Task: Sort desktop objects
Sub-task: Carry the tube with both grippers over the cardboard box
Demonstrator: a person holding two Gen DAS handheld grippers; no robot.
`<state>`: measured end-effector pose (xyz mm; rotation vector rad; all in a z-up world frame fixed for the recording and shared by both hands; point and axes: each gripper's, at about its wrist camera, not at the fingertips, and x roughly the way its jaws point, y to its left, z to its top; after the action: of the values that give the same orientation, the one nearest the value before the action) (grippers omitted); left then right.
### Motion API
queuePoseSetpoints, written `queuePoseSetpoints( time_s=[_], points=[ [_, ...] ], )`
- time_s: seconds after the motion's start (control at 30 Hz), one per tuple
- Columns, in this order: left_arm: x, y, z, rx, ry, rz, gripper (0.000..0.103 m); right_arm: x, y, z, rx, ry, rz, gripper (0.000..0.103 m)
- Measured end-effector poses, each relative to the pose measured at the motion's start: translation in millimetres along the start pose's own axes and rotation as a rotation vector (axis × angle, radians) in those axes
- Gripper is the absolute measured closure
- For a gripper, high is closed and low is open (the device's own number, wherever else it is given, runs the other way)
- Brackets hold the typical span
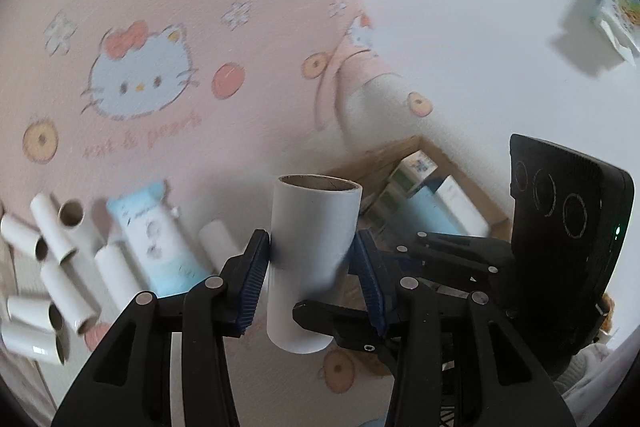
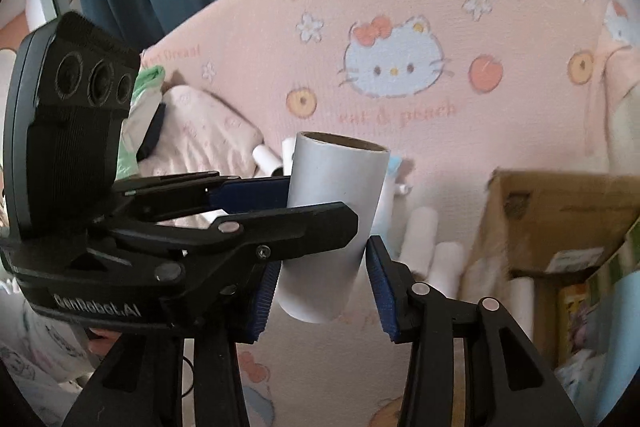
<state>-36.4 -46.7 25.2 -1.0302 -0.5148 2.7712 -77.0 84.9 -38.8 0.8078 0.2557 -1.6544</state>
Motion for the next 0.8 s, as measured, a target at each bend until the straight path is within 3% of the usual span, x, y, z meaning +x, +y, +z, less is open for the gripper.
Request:
queuePoseSetpoints(
  time_s=[0.43, 0.8],
  points=[
    [32.9, -35.6, 43.0, 0.067, 0.036, -0.053, 0.056, -26.0, -21.6, 29.4, -0.091, -0.007, -0.166, 0.062],
    [74.4, -68.0, 60.3, 0.106, 0.092, -0.124, 0.056, -46.1, -70.5, 38.1, -0.013, 0.05, -0.229, 0.062]
  ],
)
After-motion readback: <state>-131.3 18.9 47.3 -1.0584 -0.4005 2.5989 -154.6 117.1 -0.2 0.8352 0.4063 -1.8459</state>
